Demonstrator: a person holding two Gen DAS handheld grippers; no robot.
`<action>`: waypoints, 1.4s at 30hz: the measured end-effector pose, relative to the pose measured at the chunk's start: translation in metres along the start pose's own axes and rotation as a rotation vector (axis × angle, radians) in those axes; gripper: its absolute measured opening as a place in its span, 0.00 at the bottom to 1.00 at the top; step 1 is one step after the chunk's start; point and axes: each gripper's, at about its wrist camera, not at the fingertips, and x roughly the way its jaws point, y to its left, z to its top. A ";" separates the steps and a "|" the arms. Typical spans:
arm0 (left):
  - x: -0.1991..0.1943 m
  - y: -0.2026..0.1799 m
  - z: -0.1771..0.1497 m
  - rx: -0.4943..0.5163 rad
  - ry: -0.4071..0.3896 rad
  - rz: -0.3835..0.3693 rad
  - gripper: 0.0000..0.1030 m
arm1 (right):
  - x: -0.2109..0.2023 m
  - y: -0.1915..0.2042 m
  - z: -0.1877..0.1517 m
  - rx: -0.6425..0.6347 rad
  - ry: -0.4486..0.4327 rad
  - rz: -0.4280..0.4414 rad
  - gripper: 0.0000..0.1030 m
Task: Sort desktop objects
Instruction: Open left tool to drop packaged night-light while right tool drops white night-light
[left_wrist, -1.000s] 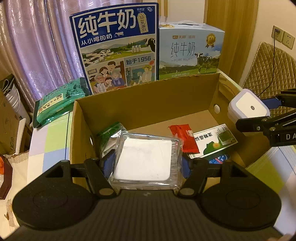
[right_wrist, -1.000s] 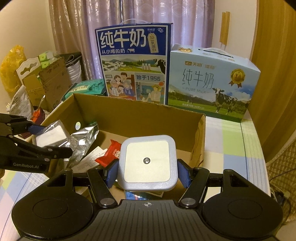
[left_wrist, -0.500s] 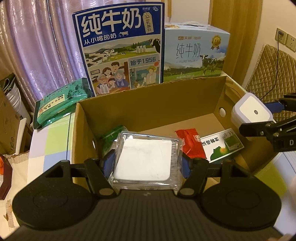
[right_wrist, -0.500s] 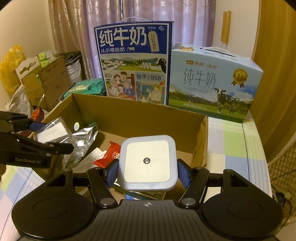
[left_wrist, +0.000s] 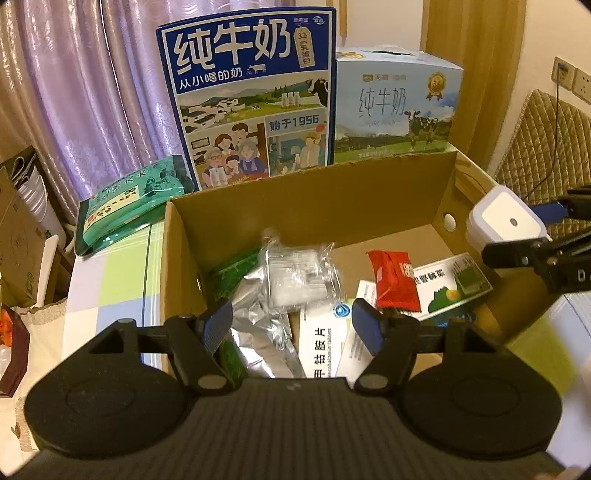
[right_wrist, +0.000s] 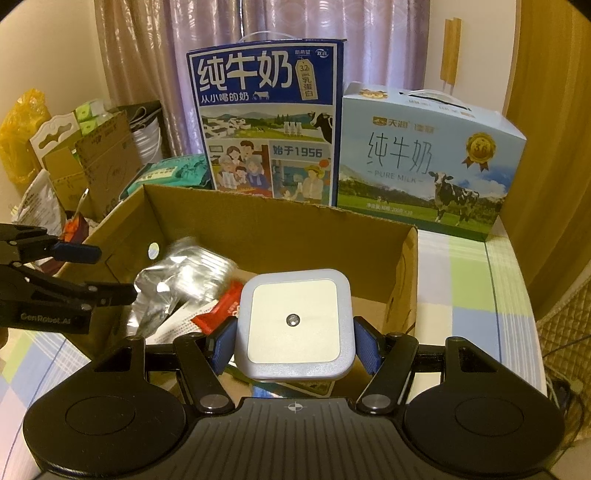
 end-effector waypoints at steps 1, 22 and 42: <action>-0.001 0.000 -0.001 0.003 0.000 -0.001 0.65 | 0.000 0.001 0.000 0.000 0.000 0.001 0.61; -0.013 0.004 -0.004 0.000 -0.006 -0.010 0.65 | -0.001 0.010 0.003 -0.004 0.001 -0.001 0.61; -0.014 0.005 -0.007 -0.006 -0.011 -0.019 0.65 | 0.005 -0.002 0.009 0.057 -0.023 0.001 0.62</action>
